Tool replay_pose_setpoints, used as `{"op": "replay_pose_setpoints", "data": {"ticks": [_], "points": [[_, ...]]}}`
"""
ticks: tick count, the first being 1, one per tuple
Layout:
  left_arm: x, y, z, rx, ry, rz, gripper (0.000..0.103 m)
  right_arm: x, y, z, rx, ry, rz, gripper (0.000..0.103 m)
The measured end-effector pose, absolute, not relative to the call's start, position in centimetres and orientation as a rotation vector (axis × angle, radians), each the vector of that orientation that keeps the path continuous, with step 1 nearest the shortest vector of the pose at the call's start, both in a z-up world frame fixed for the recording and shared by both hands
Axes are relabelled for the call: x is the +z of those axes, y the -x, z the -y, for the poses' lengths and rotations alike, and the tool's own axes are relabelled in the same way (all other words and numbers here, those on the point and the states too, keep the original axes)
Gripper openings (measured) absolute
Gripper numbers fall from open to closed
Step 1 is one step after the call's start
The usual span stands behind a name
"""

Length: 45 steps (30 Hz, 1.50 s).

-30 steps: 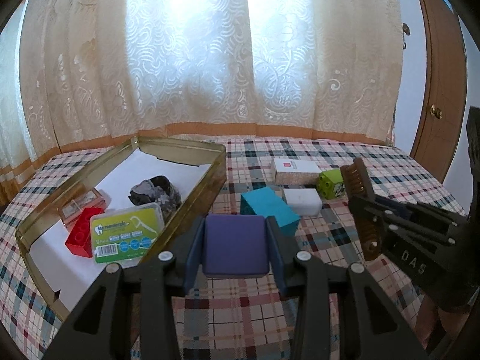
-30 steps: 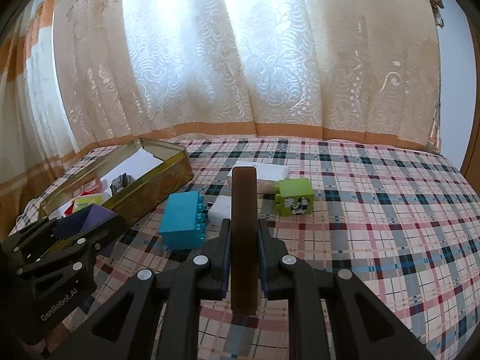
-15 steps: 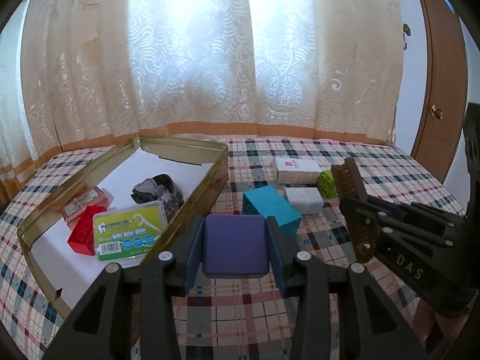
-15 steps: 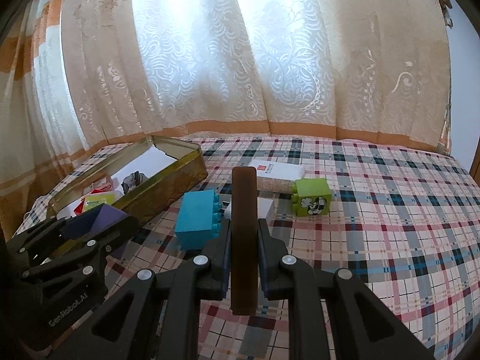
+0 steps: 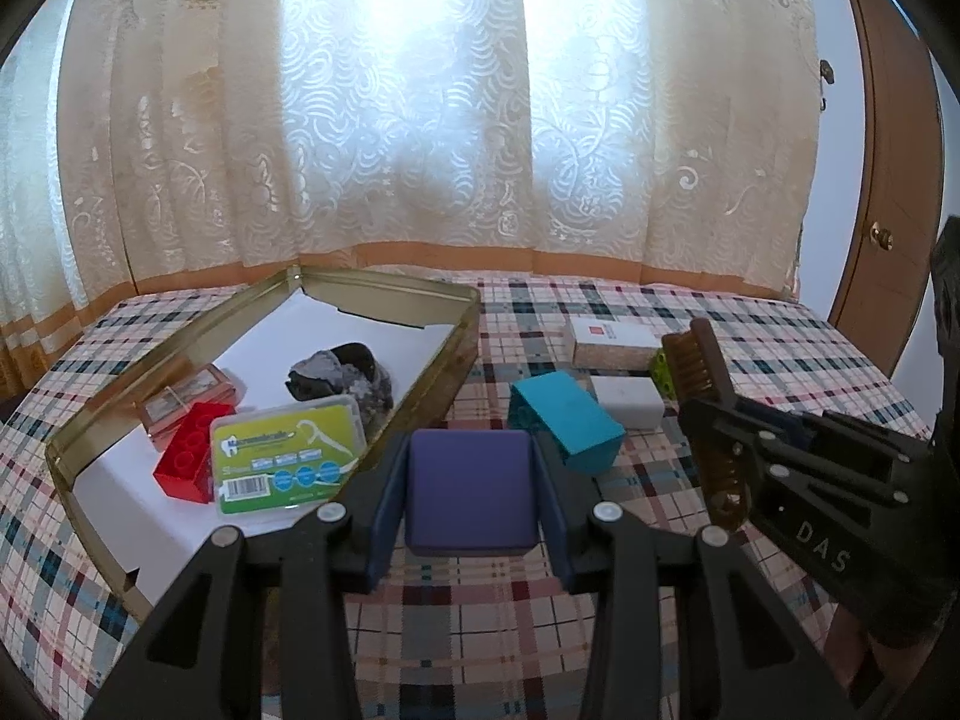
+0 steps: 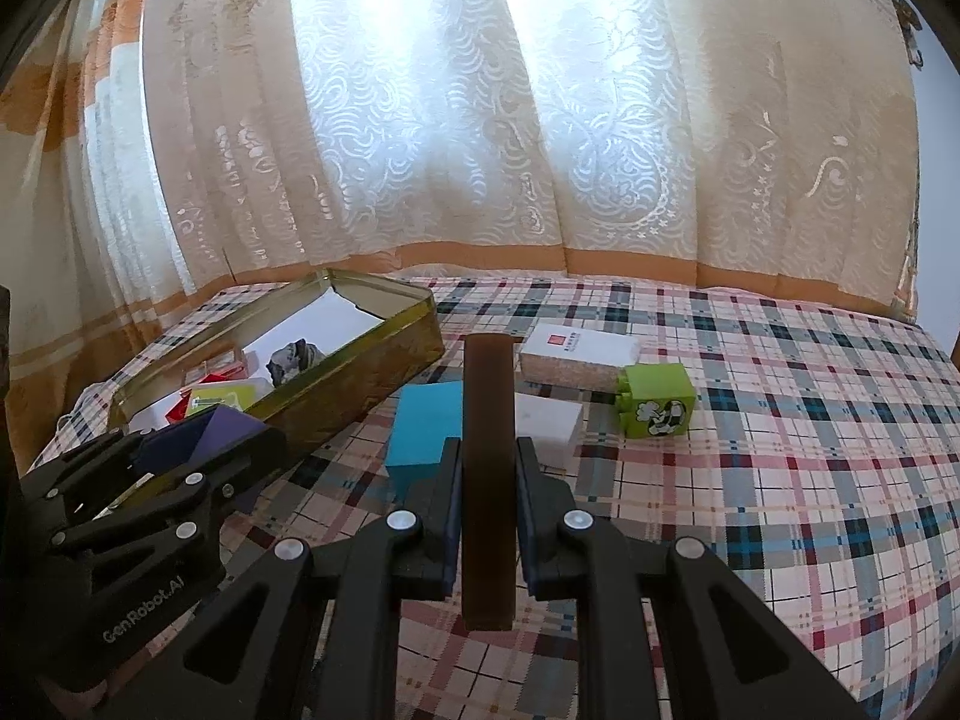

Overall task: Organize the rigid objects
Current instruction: 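Lift the brown stick with the right tool while the left tool lifts the purple cube toward the tray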

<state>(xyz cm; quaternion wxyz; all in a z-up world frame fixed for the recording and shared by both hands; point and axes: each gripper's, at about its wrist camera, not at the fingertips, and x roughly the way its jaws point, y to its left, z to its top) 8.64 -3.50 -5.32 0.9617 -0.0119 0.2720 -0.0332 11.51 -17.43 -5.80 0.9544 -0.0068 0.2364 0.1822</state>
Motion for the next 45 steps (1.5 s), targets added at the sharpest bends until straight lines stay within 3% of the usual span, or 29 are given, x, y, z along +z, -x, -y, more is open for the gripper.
{"op": "replay_pose_setpoints", "data": {"ticks": [45], "points": [[-4.3,-6.1,-0.6,-0.008,0.063,-0.481,0.039,-4.4,-10.6,13.4,0.492,0.059,-0.451,0.017]]}}
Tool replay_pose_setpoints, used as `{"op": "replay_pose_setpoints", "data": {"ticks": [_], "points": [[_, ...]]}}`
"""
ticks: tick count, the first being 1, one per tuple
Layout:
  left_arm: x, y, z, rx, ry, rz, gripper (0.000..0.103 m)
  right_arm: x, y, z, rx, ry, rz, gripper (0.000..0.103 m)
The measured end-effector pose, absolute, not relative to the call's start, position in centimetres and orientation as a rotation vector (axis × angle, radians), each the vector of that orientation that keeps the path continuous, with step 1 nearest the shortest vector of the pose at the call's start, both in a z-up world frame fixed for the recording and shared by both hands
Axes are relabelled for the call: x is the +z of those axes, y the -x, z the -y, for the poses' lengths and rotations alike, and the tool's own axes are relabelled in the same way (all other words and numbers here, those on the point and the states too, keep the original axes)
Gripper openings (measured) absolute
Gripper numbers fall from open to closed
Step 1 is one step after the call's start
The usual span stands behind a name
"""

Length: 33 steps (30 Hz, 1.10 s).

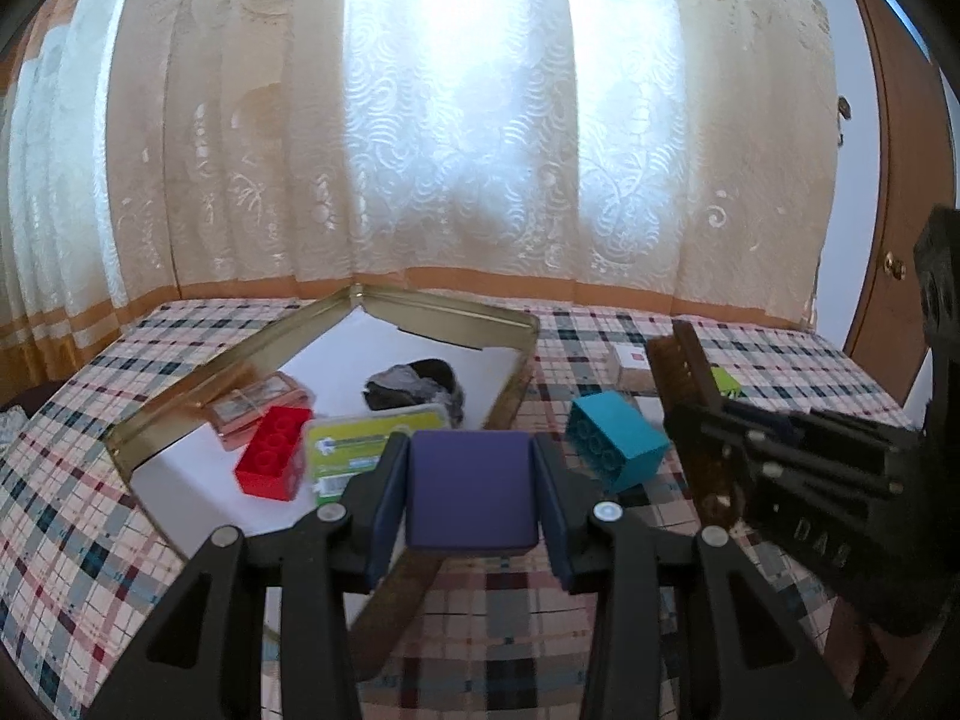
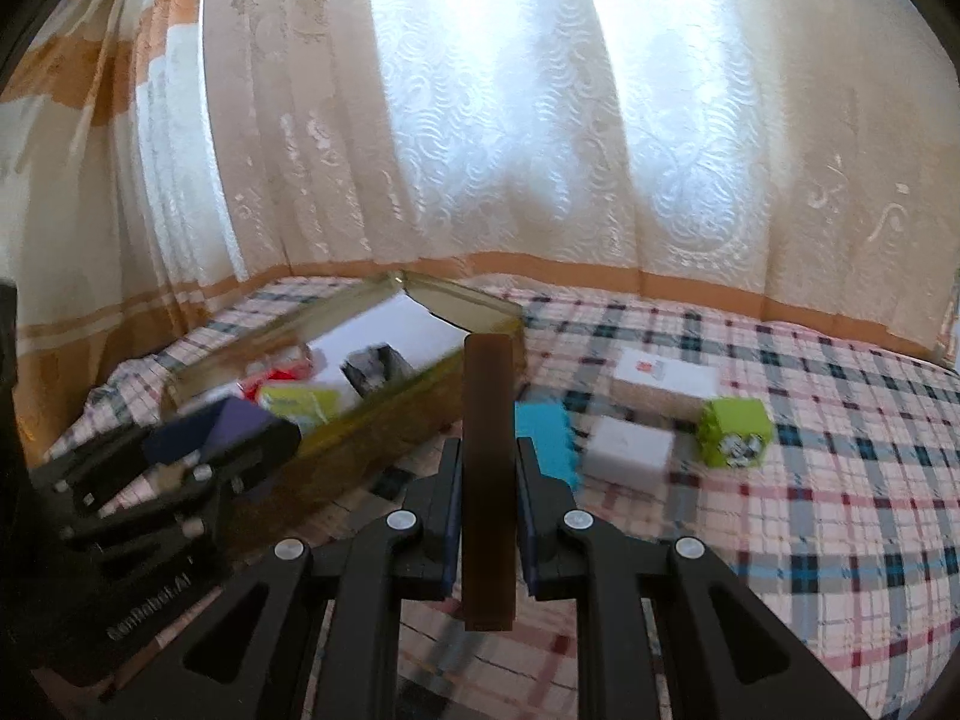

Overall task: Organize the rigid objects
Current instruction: 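Lift the brown stick with the right tool while the left tool lifts the purple cube toward the tray, then release the brown stick into the tray while the left tool releases the purple cube there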

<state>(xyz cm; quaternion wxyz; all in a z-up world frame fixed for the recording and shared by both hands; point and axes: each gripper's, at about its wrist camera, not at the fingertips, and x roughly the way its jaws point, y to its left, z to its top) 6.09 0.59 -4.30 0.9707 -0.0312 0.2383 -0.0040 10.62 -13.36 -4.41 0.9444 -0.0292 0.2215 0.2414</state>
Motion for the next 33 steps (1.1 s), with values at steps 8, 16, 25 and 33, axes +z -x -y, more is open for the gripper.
{"op": "replay_pose_setpoints", "data": {"ticks": [8,16,25,33], "points": [[-2.4,-6.4,-3.8,0.025,0.069,-0.46,0.039,-2.8,-12.2,9.6,0.578,0.07,-0.473,0.017],[-2.5,-9.8,-9.5,0.124,0.101,-0.553,0.039,-2.1,-15.2,4.6,0.663,0.077,-0.534,0.017],[-3.7,-12.7,-13.2,0.164,0.117,-0.639,0.039,-3.1,-18.1,-0.7,0.691,0.119,-0.601,0.017],[-4.4,-13.4,-13.8,0.179,0.1,-0.667,0.039,-3.6,-18.5,-2.6,0.735,0.118,-0.605,0.018]]}}
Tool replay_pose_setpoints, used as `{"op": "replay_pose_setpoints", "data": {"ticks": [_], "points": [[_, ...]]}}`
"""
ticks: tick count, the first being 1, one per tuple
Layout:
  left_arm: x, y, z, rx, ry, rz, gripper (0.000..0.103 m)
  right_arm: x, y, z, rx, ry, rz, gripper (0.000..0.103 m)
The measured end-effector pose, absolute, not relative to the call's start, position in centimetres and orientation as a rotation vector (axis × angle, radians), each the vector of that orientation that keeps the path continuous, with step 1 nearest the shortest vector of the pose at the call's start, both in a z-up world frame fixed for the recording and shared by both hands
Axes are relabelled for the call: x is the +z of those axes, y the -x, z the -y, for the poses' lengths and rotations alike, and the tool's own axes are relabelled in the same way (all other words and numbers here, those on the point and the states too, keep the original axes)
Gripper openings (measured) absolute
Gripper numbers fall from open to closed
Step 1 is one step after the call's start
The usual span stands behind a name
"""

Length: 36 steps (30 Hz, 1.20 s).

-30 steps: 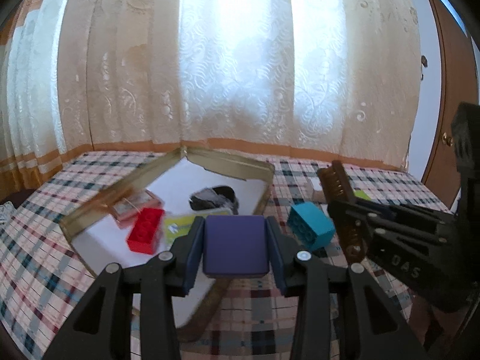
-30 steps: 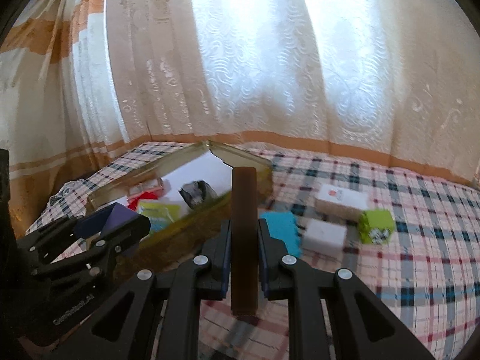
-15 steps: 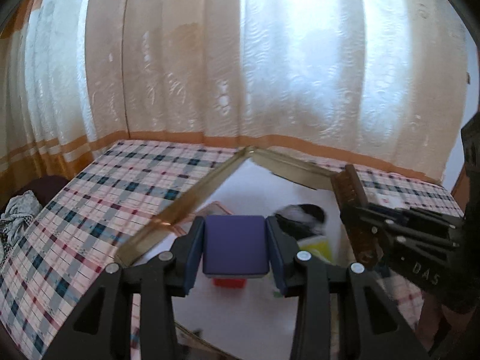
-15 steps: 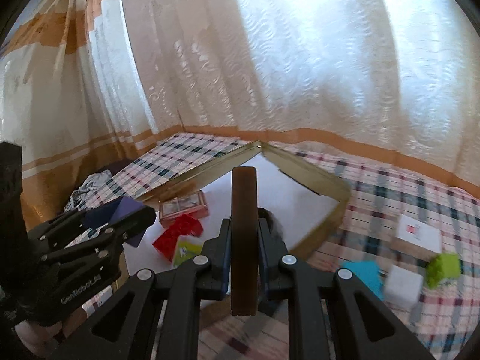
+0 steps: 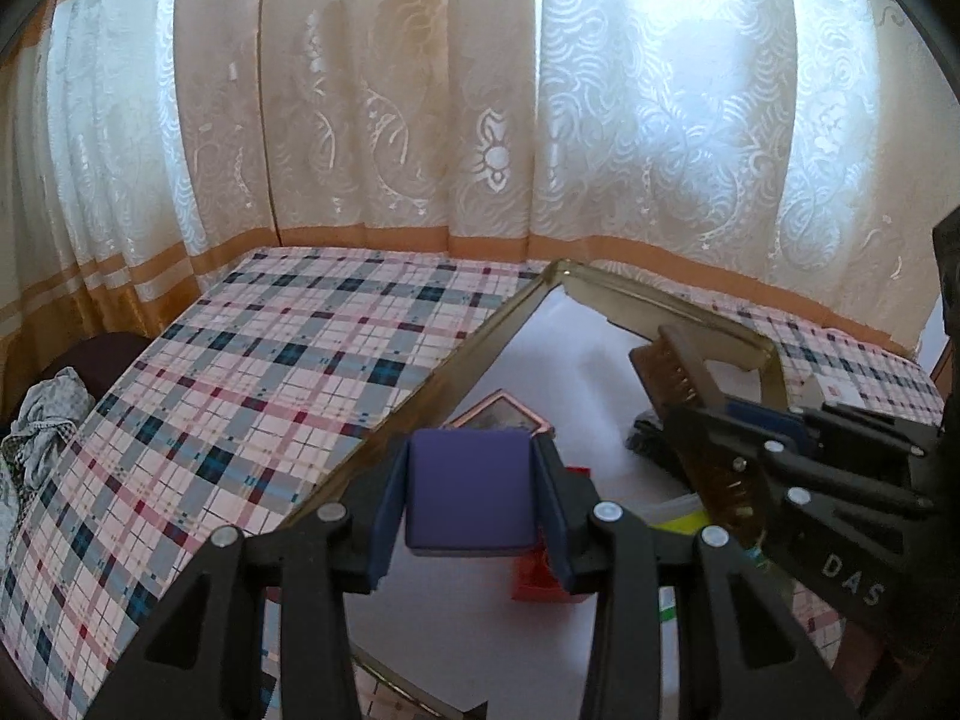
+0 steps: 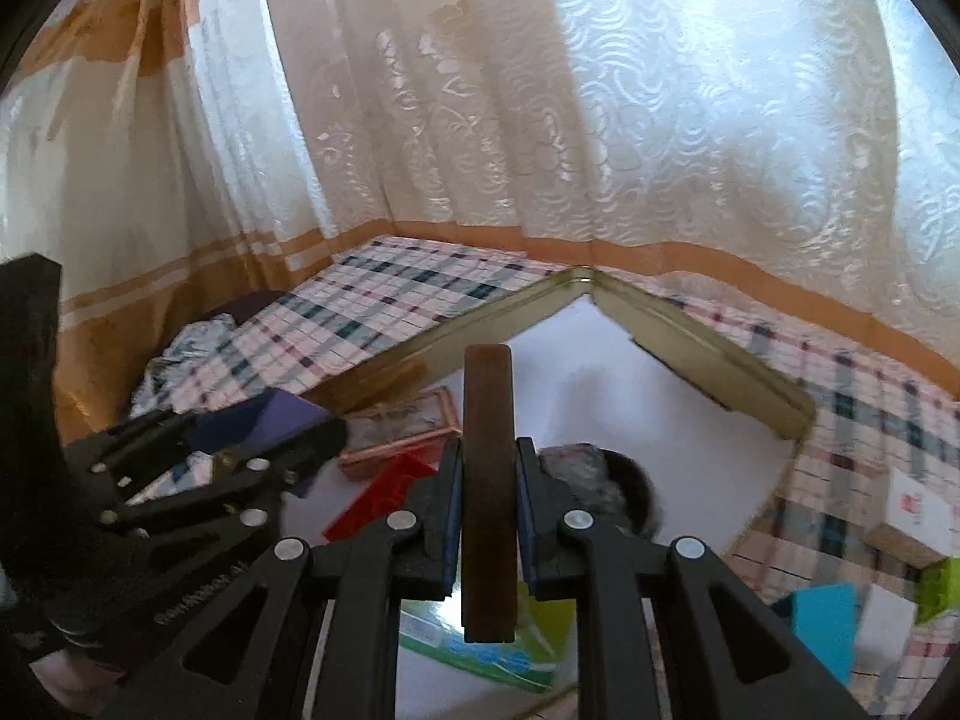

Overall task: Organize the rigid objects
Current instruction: 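Release the brown stick into the tray while the left tool releases the purple cube there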

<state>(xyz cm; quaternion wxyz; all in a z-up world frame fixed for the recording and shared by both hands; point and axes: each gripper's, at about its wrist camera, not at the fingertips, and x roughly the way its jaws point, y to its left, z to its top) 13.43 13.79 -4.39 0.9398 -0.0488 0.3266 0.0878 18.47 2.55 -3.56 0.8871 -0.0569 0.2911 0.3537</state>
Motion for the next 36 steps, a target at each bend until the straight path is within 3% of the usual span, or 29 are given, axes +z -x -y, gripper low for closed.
{"op": "replay_pose_setpoints", "data": {"ticks": [3,5,7,8,10,12,21,36], "points": [[-4.6,-13.6,-13.9,0.183,0.102,-0.675,0.04,-3.7,-18.5,-2.9,0.746,0.123,-0.608,0.018],[-4.6,-13.6,-14.0,0.191,0.104,-0.672,0.04,-3.5,-18.4,-3.0,0.76,0.126,-0.601,0.024],[-4.3,-13.4,-14.0,0.198,0.106,-0.669,0.044,-3.2,-18.1,-2.8,0.749,0.127,-0.581,0.051],[-4.2,-13.3,-14.2,0.207,0.112,-0.663,0.047,-3.1,-18.1,-2.6,0.742,0.12,-0.576,0.054],[-4.0,-13.1,-14.4,0.224,0.122,-0.656,0.066,-2.9,-18.1,-2.0,0.738,0.102,-0.569,0.064],[-3.7,-12.9,-14.4,0.236,0.126,-0.647,0.071,-2.6,-18.0,-1.1,0.725,0.08,-0.557,0.07],[-2.4,-12.2,-11.4,0.206,0.135,-0.625,0.075,-2.8,-16.2,4.1,0.654,0.075,-0.544,0.071],[-3.9,-14.1,3.2,0.008,0.025,-0.686,0.075,-3.8,-18.3,18.7,0.313,-0.056,-0.517,0.071]]}}
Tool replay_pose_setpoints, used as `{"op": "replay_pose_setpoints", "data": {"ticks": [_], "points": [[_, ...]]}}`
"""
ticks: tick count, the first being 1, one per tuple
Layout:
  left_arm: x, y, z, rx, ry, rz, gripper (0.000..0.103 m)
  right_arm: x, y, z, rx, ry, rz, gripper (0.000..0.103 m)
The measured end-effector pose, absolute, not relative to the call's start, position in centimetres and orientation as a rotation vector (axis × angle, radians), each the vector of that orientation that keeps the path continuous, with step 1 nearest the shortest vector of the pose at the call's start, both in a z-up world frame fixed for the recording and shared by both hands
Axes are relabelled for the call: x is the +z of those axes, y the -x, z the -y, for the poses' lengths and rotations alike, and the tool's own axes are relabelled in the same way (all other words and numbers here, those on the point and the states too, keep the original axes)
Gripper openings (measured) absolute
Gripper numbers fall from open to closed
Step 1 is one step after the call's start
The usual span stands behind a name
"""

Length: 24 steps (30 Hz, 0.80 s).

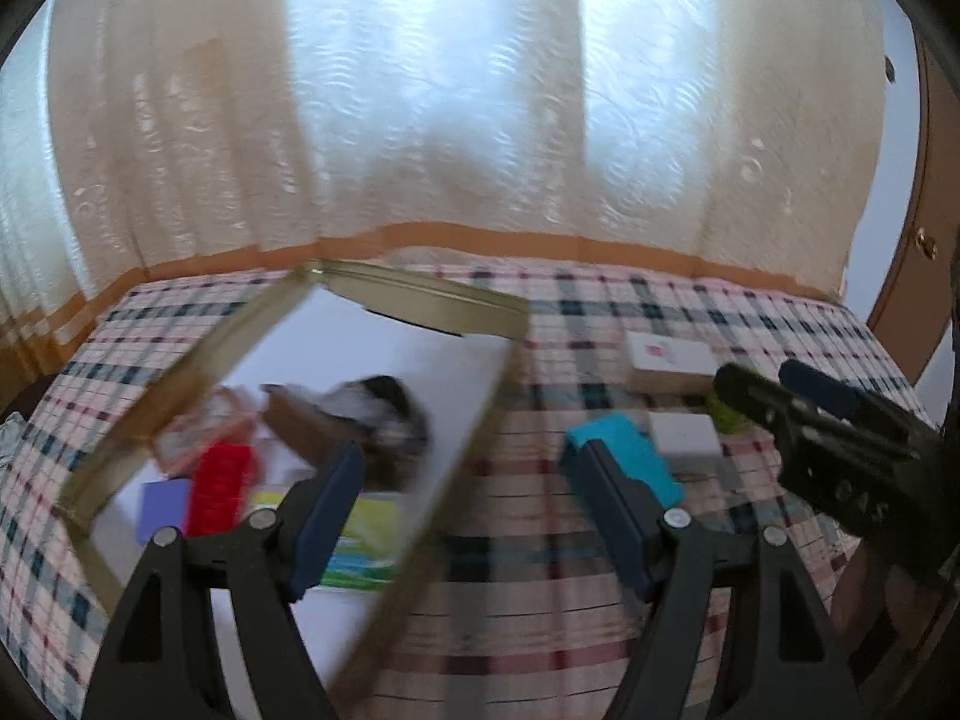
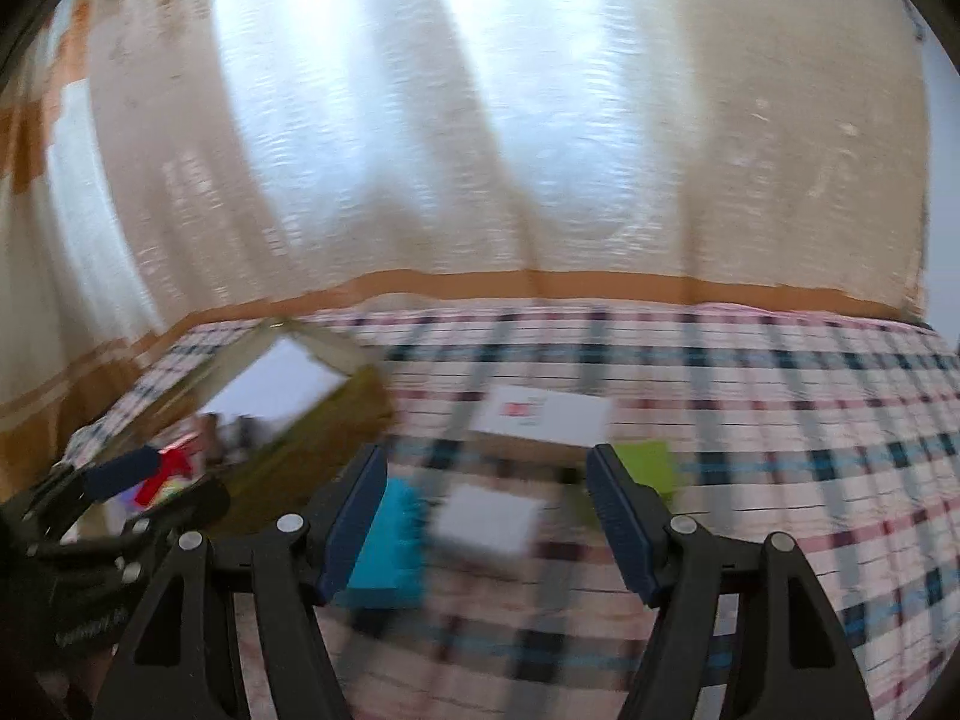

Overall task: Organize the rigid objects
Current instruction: 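Release the brown stick into the tray while the left tool releases the purple cube there, then grasp the green cube with the right tool while the left tool grasps the teal block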

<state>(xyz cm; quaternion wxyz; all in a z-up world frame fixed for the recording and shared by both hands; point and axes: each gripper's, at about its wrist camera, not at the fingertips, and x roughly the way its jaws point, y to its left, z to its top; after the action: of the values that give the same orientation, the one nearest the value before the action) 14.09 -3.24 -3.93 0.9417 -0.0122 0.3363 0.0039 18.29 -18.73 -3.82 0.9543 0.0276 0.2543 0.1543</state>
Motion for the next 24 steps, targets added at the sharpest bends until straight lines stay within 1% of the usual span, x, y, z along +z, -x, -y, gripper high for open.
{"op": "replay_pose_setpoints", "data": {"ticks": [3,5,7,12,19,24], "points": [[-4.6,-15.0,4.8,-0.012,0.035,-0.71,0.075,-4.4,-19.3,20.4,0.249,-0.061,-0.541,0.071],[-4.9,-15.5,5.5,-0.007,0.028,-0.712,0.079,-4.8,-19.8,21.2,0.221,-0.06,-0.564,0.071],[-4.9,-15.9,6.2,-0.013,0.023,-0.714,0.08,-5.1,-20.3,22.0,0.187,-0.048,-0.575,0.071],[-4.8,-15.6,7.9,-0.048,-0.012,-0.692,0.08,-5.5,-21.0,23.3,0.166,-0.079,-0.592,0.071],[-6.8,-16.6,8.4,-0.109,0.004,-0.772,0.08,-5.8,-21.2,22.7,0.178,-0.065,-0.6,0.071],[-7.6,-17.3,8.5,-0.123,0.005,-0.788,0.081,-6.2,-22.1,22.0,0.184,-0.05,-0.616,0.071]]}}
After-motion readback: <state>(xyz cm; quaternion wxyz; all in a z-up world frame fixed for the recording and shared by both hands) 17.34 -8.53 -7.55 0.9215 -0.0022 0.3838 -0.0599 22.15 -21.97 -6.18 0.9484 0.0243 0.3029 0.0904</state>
